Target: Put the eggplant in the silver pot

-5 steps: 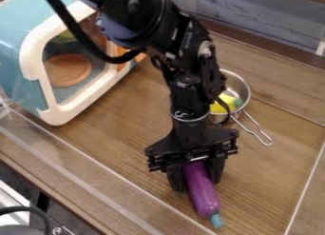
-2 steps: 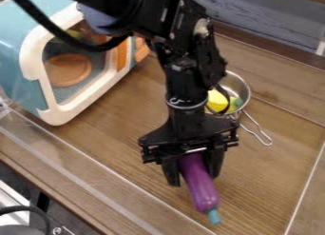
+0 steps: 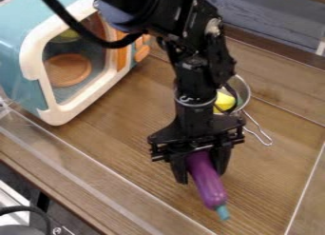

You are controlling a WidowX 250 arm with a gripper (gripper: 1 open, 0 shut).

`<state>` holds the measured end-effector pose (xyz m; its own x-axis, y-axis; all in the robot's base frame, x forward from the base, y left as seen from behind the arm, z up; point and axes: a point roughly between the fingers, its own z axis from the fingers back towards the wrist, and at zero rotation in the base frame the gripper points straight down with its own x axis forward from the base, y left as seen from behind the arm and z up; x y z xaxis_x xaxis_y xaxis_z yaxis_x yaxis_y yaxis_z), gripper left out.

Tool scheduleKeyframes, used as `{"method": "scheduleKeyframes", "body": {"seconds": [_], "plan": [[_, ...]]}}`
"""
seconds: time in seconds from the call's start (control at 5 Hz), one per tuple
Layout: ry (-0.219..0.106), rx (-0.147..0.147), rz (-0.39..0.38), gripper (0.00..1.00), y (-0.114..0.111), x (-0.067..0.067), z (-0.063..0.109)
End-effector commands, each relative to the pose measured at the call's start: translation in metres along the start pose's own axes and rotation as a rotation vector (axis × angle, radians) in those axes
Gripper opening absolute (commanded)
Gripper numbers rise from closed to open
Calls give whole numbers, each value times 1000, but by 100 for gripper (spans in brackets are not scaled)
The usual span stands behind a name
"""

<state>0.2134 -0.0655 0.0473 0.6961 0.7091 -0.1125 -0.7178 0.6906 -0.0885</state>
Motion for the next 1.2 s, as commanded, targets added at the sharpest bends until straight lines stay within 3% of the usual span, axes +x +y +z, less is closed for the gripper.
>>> {"method": "scheduleKeyframes", "body": {"seconds": [0.0, 0.2, 0.6, 1.0], "plan": [[-18, -29, -26, 0, -3, -1, 10], [-14, -25, -34, 0, 2, -5, 12], [-2, -10, -120, 0, -10, -8, 18], [8, -4, -170, 0, 0, 4, 19]]}}
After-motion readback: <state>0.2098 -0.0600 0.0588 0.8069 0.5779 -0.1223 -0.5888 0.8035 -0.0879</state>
